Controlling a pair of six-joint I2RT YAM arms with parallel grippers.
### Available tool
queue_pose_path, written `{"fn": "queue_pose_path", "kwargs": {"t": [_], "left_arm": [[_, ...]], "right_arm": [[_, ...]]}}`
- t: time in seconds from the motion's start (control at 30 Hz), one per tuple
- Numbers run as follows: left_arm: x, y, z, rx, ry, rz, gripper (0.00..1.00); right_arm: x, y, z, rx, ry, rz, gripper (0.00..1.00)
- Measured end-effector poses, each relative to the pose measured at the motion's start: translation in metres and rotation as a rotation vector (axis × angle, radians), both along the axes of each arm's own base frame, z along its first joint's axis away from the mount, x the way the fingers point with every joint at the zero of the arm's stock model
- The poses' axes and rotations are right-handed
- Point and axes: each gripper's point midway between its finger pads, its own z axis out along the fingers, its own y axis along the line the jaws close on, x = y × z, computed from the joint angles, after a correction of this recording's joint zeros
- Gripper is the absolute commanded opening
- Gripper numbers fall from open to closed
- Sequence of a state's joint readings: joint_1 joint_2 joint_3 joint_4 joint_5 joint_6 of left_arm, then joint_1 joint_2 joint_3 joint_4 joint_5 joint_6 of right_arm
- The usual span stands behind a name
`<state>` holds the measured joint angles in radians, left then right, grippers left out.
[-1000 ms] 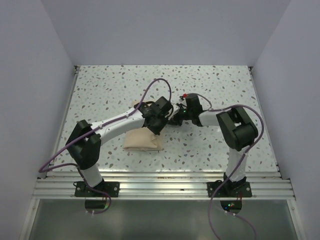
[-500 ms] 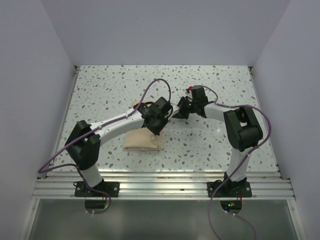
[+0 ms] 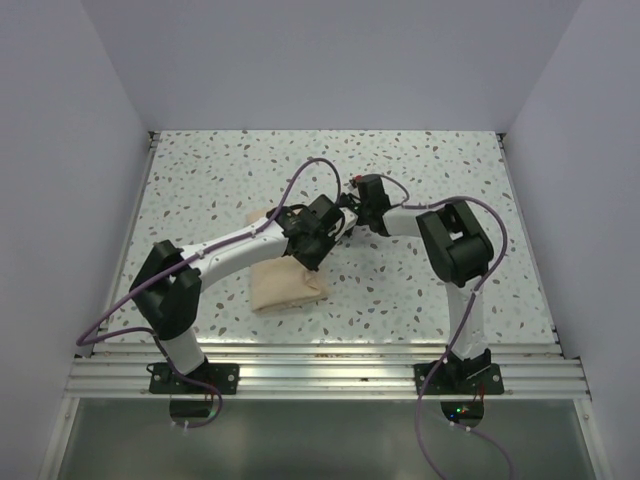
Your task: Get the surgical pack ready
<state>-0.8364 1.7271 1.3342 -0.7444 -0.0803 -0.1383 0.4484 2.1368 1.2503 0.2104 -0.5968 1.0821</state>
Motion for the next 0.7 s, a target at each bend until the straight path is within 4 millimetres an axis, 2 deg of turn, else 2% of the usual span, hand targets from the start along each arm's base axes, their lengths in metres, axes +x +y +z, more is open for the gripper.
{"fn": "queue_pose_path", "kwargs": {"t": [0.1, 0.13, 0.17, 0.2, 0.27, 0.3, 0.4, 0.43, 0.53, 0.63, 0.67, 0.7], "left_arm": [[-0.002, -0.001, -0.005, -0.008, 0.005, -0.005, 0.0], [-0.003, -0.001, -0.005, -0.01, 0.008, -0.007, 0.03], [-0.005, -0.001, -0.006, -0.013, 0.012, -0.01, 0.15], [-0.006, 0.0, -0.007, -0.016, 0.015, -0.013, 0.38], [-0.01, 0.0, -0.007, -0.023, 0.023, -0.016, 0.47], [-0.012, 0.0, -0.007, -0.028, 0.028, -0.018, 0.53], [-0.015, -0.002, -0.001, -0.058, 0.04, -0.014, 0.6], [-0.015, -0.002, 0.002, -0.071, 0.043, -0.009, 0.62], [-0.014, -0.001, 0.019, -0.134, 0.042, 0.032, 0.63], [-0.006, 0.008, 0.049, -0.223, 0.006, 0.104, 0.55], [-0.004, 0.011, 0.061, -0.253, -0.013, 0.125, 0.41], [0.001, 0.018, 0.075, -0.291, -0.034, 0.17, 0.31]], "right_arm": [[0.009, -0.012, -0.003, -0.008, -0.001, -0.029, 0.0], [0.013, -0.018, -0.004, -0.012, -0.002, -0.04, 0.0], [0.016, -0.026, -0.006, -0.022, -0.001, -0.049, 0.02], [0.019, -0.035, -0.009, -0.036, 0.0, -0.058, 0.07], [0.02, -0.054, -0.015, -0.078, 0.013, -0.065, 0.16], [0.019, -0.064, -0.017, -0.101, 0.022, -0.061, 0.27], [0.014, -0.085, -0.015, -0.155, 0.038, -0.041, 0.4], [0.015, -0.089, -0.011, -0.167, 0.033, -0.025, 0.49], [0.019, -0.088, 0.005, -0.178, -0.004, 0.032, 0.59], [0.021, -0.08, 0.025, -0.16, -0.046, 0.081, 0.59], [0.022, -0.078, 0.031, -0.159, -0.057, 0.092, 0.59], [0.023, -0.076, 0.036, -0.156, -0.069, 0.099, 0.59]]}}
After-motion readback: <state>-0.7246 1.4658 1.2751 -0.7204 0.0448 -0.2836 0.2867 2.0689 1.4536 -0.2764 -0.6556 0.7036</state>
